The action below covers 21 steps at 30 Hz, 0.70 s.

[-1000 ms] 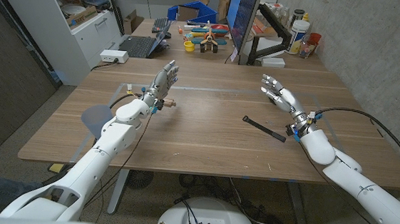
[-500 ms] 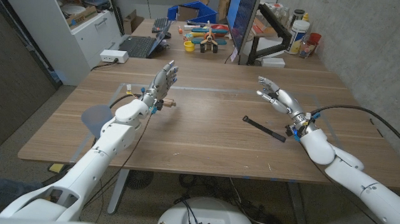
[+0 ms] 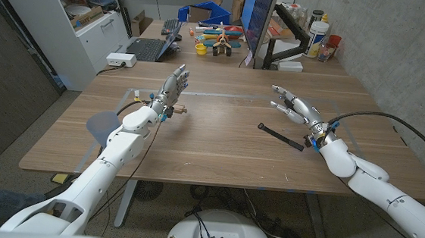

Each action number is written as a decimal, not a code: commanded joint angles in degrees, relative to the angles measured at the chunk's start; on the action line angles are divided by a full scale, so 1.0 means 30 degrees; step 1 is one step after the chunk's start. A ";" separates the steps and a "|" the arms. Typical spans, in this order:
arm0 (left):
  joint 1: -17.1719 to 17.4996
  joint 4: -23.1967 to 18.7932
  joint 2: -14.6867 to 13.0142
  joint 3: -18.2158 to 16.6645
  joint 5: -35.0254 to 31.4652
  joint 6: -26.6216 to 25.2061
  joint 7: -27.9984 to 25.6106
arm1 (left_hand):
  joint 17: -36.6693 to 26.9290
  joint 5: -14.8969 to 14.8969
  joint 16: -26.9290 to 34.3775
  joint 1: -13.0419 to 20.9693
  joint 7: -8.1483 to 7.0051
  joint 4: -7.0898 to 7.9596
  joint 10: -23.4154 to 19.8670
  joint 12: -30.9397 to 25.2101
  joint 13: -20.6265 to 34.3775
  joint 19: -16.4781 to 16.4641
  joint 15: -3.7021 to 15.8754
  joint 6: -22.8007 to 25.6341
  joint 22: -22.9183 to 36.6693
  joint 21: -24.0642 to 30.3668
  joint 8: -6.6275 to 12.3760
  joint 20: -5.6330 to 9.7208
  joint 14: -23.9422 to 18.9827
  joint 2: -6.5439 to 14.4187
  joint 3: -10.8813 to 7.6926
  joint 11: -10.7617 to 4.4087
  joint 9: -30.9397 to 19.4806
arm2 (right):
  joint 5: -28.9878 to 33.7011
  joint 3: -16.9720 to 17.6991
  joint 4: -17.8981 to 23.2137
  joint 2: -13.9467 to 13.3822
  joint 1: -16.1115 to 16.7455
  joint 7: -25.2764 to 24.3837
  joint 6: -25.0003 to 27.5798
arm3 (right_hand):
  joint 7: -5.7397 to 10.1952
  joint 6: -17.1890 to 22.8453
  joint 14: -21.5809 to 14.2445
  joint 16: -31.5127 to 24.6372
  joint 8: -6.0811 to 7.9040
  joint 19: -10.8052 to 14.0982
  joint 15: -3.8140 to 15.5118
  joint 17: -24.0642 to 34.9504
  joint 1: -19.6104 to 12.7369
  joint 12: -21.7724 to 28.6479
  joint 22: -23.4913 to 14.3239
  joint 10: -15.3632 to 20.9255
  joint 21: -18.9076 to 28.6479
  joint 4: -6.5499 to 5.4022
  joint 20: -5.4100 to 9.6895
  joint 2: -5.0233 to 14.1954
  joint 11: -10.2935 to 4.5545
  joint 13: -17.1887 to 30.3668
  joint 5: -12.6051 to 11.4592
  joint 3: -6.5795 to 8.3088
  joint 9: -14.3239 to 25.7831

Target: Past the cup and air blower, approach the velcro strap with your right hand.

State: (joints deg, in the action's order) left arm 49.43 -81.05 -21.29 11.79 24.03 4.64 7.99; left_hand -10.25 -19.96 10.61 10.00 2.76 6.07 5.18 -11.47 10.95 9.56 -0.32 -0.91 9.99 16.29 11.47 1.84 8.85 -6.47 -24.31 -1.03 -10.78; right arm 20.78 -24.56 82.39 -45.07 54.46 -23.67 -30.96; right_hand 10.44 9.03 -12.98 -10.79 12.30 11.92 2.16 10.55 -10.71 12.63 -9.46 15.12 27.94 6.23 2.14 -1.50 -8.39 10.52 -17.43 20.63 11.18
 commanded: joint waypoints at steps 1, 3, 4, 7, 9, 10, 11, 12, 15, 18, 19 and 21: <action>0.0107 -0.0186 -0.0044 0.0063 -0.0084 -0.0019 -0.0159 | -0.0067 -0.0185 0.0062 0.0004 0.0105 -0.0046 0.0098 -0.0108 0.0025 0.1257 -0.0161 0.0204 0.0111 -0.0080 0.0086 0.0508 0.0054 0.0205 0.0079 0.0291 -0.0032 | 0.1103 -0.0396 0.0474 -0.0510 0.0201 -0.0709 0.0842 | 0.0110 0.0203 0.0089 0.0015 0.0103 0.0064 0.1670 0.0026 0.0318 -0.0034 -0.0091 0.0039 -0.0112 -0.0105 0.0916 0.0074 -0.0164 0.0085 -0.0235 -0.0031 0.0057; 0.0142 -0.0248 -0.0061 0.0046 -0.0098 -0.0018 -0.0219 | -0.0065 -0.0189 0.0069 0.0011 0.0125 -0.0050 0.0071 -0.0118 0.0023 0.1241 -0.0185 0.0243 0.0111 -0.0095 0.0097 0.0616 0.0028 0.0210 0.0094 0.0384 -0.0031 | 0.1268 -0.0466 0.0500 -0.0564 0.0186 -0.0822 0.0913 | 0.0153 0.0252 0.0096 0.0014 0.0103 0.0090 0.1664 0.0024 0.0347 -0.0086 -0.0092 -0.0083 -0.0150 -0.0118 0.0883 0.0080 -0.0177 0.0081 -0.0272 -0.0041 0.0051; 0.0154 -0.0267 -0.0071 0.0037 -0.0086 -0.0022 -0.0218 | -0.0063 -0.0193 0.0068 0.0016 0.0150 -0.0053 0.0072 -0.0116 0.0022 0.1226 -0.0195 0.0300 0.0110 -0.0110 0.0114 0.0759 0.0024 0.0214 0.0109 0.0379 -0.0031 | 0.1345 -0.0504 0.0521 -0.0613 0.0174 -0.0837 0.0954 | 0.0196 0.0261 0.0103 0.0016 0.0099 0.0101 0.1665 0.0023 0.0355 -0.0105 -0.0093 -0.0130 -0.0165 -0.0121 0.0869 0.0082 -0.0215 0.0080 -0.0287 -0.0044 0.0048; 0.0190 -0.0335 -0.0092 0.0021 -0.0060 -0.0065 -0.0247 | -0.0063 -0.0200 0.0043 0.0022 0.0125 -0.0057 0.0148 -0.0086 0.0020 0.1288 -0.0163 0.0297 0.0110 -0.0172 0.0103 0.0646 0.0077 0.0224 0.0138 0.0234 -0.0031 | 0.1541 -0.0617 0.0569 -0.0709 0.0145 -0.0903 0.1100 | 0.0307 0.0342 0.0120 0.0020 0.0108 0.0133 0.1644 0.0019 0.0375 -0.0118 -0.0094 -0.0161 -0.0206 -0.0126 0.0825 0.0085 -0.0196 0.0077 -0.0329 -0.0053 0.0042; 0.0198 -0.0360 -0.0103 0.0024 -0.0064 -0.0093 -0.0268 | -0.0064 -0.0202 0.0031 0.0024 0.0112 -0.0058 0.0168 -0.0079 0.0020 0.1312 -0.0150 0.0306 0.0110 -0.0193 0.0103 0.0590 0.0107 0.0228 0.0147 0.0213 -0.0031 | 0.1702 -0.0683 0.0614 -0.0763 0.0146 -0.0984 0.1252 | 0.0423 0.0506 0.0139 0.0024 0.0147 0.0143 0.1676 0.0014 0.0387 -0.0142 -0.0095 -0.0221 -0.0265 -0.0126 0.0814 0.0088 -0.0191 0.0074 -0.0380 -0.0058 0.0033; 0.0200 -0.0361 -0.0105 0.0025 -0.0058 -0.0086 -0.0261 | -0.0064 -0.0204 0.0031 0.0024 0.0124 -0.0058 0.0161 -0.0082 0.0020 0.1313 -0.0146 0.0303 0.0110 -0.0202 0.0100 0.0581 0.0108 0.0231 0.0153 0.0183 -0.0031 | 0.1750 -0.0721 0.0618 -0.0803 0.0138 -0.1000 0.1276 | 0.0448 0.0606 0.0149 0.0027 0.0175 0.0156 0.1688 0.0013 0.0392 -0.0160 -0.0095 -0.0270 -0.0287 -0.0126 0.0817 0.0091 -0.0181 0.0073 -0.0402 -0.0059 0.0030; 0.0204 -0.0373 -0.0107 0.0026 -0.0060 -0.0096 -0.0275 | -0.0064 -0.0205 0.0031 0.0025 0.0129 -0.0058 0.0158 -0.0083 0.0019 0.1320 -0.0148 0.0298 0.0110 -0.0209 0.0097 0.0550 0.0108 0.0233 0.0157 0.0197 -0.0031 | 0.1772 -0.0754 0.0603 -0.0817 0.0137 -0.1046 0.1283 | 0.0466 0.0686 0.0199 0.0044 0.0189 0.0166 0.1722 0.0010 0.0398 -0.0191 -0.0096 -0.0352 -0.0321 -0.0126 0.0815 0.0097 -0.0241 0.0072 -0.0432 -0.0060 0.0026; 0.0208 -0.0386 -0.0109 0.0029 -0.0062 -0.0109 -0.0287 | -0.0064 -0.0206 0.0025 0.0025 0.0125 -0.0058 0.0164 -0.0081 0.0019 0.1333 -0.0145 0.0299 0.0111 -0.0220 0.0096 0.0531 0.0123 0.0234 0.0161 0.0208 -0.0031 | 0.1841 -0.0791 0.0605 -0.0845 0.0131 -0.1087 0.1321 | 0.0475 0.0706 0.0255 0.0064 0.0186 0.0169 0.1736 0.0009 0.0400 -0.0206 -0.0097 -0.0393 -0.0341 -0.0126 0.0808 0.0102 -0.0207 0.0071 -0.0450 -0.0059 0.0023; 0.0202 -0.0408 -0.0120 0.0048 -0.0085 -0.0136 -0.0312 | -0.0065 -0.0210 0.0014 0.0027 0.0086 -0.0058 0.0182 -0.0075 0.0019 0.1352 -0.0150 0.0283 0.0111 -0.0246 0.0085 0.0495 0.0154 0.0242 0.0175 0.0194 -0.0031 | 0.2187 -0.0919 0.0661 -0.0989 0.0095 -0.1179 0.1524 | 0.0527 0.0801 0.0409 0.0112 0.0187 0.0189 0.1789 0.0005 0.0405 -0.0255 -0.0099 -0.0536 -0.0408 -0.0123 0.0803 0.0114 -0.0186 0.0070 -0.0509 -0.0059 0.0015; 0.0186 -0.0416 -0.0128 0.0072 -0.0114 -0.0131 -0.0318 | -0.0065 -0.0213 0.0011 0.0029 0.0090 -0.0058 0.0209 -0.0065 0.0019 0.1377 -0.0164 0.0307 0.0112 -0.0273 0.0091 0.0480 0.0167 0.0249 0.0188 0.0165 -0.0031 | 0.2397 -0.1057 0.0645 -0.1098 0.0030 -0.1205 0.1670 | 0.0529 0.0829 0.0468 0.0120 0.0170 0.0187 0.1706 0.0004 0.0411 -0.0279 -0.0100 -0.0617 -0.0467 -0.0121 0.0778 0.0122 -0.0199 0.0070 -0.0554 -0.0060 0.0009; 0.0181 -0.0426 -0.0129 0.0078 -0.0113 -0.0148 -0.0321 | -0.0066 -0.0214 0.0012 0.0030 0.0091 -0.0058 0.0202 -0.0068 0.0019 0.1377 -0.0167 0.0317 0.0112 -0.0277 0.0094 0.0462 0.0166 0.0252 0.0191 0.0156 -0.0031 | 0.2438 -0.1097 0.0636 -0.1123 0.0010 -0.1213 0.1721 | 0.0525 0.0861 0.0511 0.0131 0.0170 0.0188 0.1725 0.0003 0.0413 -0.0275 -0.0101 -0.0618 -0.0493 -0.0119 0.0766 0.0125 -0.0211 0.0071 -0.0574 -0.0060 0.0007; 0.0176 -0.0455 -0.0141 0.0092 -0.0140 -0.0177 -0.0352 | -0.0066 -0.0218 0.0014 0.0033 0.0122 -0.0058 0.0201 -0.0070 0.0019 0.1366 -0.0156 0.0345 0.0113 -0.0290 0.0101 0.0515 0.0165 0.0262 0.0202 0.0157 -0.0032 | 0.2363 -0.1168 0.0520 -0.1144 -0.0052 -0.1219 0.1665 | 0.0557 0.0907 0.0542 0.0135 0.0175 0.0189 0.1758 0.0002 0.0413 -0.0270 -0.0102 -0.0618 -0.0521 -0.0116 0.0748 0.0127 -0.0202 0.0071 -0.0596 -0.0060 0.0005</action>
State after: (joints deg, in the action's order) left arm 49.93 -82.03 -21.57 11.89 23.85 4.56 7.26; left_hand -10.25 -20.45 10.61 10.00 2.86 5.85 5.41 -11.47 10.95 9.55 -0.83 -0.39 9.99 15.46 11.47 1.84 8.95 -6.47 -23.77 -0.45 -10.78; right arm 26.26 -26.87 84.06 -47.56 54.84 -26.61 -27.13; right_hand 12.00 11.20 -11.65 -10.58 12.52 11.92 2.06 10.39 -10.05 11.97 -9.46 13.48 26.67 6.06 2.14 -1.27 -9.01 10.52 -18.87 20.47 11.19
